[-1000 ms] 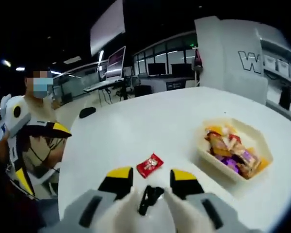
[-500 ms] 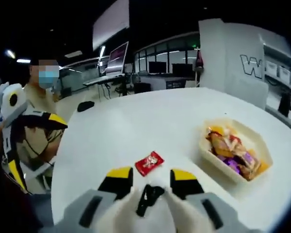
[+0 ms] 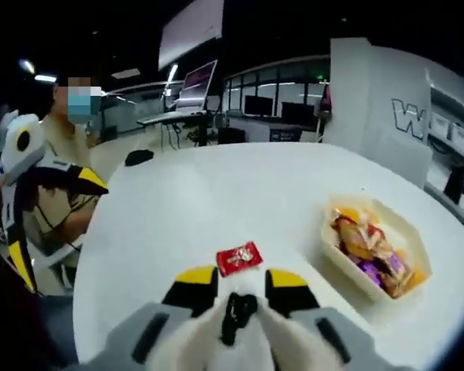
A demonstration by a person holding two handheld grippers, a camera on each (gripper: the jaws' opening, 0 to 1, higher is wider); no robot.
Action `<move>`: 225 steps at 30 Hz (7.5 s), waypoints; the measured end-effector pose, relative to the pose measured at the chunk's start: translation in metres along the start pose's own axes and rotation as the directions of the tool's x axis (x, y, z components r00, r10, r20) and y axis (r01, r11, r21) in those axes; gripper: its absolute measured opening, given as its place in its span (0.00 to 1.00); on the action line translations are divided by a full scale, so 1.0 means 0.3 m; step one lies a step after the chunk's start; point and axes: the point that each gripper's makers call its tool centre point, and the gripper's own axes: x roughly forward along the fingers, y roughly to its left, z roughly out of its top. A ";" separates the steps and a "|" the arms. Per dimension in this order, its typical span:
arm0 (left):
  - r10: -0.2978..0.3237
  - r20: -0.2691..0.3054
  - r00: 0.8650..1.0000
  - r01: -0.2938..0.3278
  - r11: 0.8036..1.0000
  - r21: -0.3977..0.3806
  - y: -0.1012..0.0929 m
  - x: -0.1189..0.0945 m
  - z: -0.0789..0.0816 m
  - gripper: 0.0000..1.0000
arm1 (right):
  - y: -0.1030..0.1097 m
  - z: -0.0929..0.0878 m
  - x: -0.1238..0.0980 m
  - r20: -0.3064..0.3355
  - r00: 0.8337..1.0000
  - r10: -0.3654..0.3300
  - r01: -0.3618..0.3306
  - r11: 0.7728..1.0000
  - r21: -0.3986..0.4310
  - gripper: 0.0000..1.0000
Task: Place the target food into the container with the food tongs after gripping and lifting it, then release it inside without dropping or visibly crushing the food.
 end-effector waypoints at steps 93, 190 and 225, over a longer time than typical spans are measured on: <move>-0.007 -0.026 1.000 0.005 0.997 -0.079 0.065 0.108 -0.024 0.97 | -0.581 0.270 -0.080 0.148 0.954 -0.262 0.246 0.962 0.116 0.24; 0.017 0.010 1.000 -0.016 0.997 -0.071 0.042 0.023 -0.024 0.96 | 0.001 0.101 0.160 0.011 0.997 0.078 -0.078 0.997 0.024 0.22; 0.008 0.040 0.999 -0.004 0.996 -0.086 0.016 0.029 -0.005 0.99 | -0.045 0.265 0.004 0.147 0.988 0.043 -0.063 0.988 0.139 0.16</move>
